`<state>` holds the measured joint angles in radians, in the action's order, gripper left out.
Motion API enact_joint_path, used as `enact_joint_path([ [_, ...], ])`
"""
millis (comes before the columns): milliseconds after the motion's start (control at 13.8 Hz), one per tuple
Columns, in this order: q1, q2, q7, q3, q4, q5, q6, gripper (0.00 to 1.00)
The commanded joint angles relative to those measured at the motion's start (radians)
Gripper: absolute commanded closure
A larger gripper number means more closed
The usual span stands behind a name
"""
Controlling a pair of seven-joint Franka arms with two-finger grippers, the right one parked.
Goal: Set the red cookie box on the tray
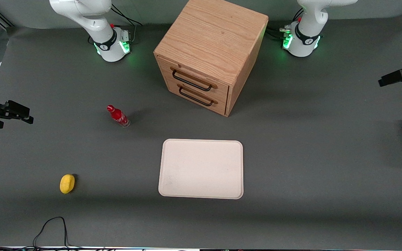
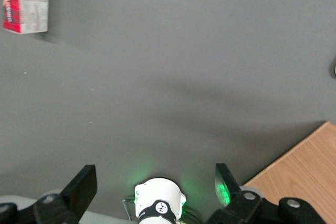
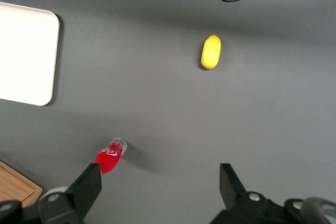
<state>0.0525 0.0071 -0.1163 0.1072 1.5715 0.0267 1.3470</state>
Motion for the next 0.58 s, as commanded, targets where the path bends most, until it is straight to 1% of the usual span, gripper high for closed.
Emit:
enact_joint_path([
  [0, 0.143, 0.132, 0.186, -0.004, -0.161, 0.013, -0.057, 0.0],
  [145, 0.258, 0.229, 0.311, -0.006, -0.247, 0.073, -0.06, 0.0],
  [217, 0.298, 0.287, 0.395, -0.004, -0.305, 0.103, -0.048, 0.0],
  [290, 0.349, 0.348, 0.474, -0.004, -0.368, 0.119, -0.036, 0.0],
  [435, 0.433, 0.471, 0.575, -0.006, -0.509, 0.119, -0.034, 0.0],
  [507, 0.475, 0.517, 0.633, -0.006, -0.554, 0.119, -0.026, 0.0],
])
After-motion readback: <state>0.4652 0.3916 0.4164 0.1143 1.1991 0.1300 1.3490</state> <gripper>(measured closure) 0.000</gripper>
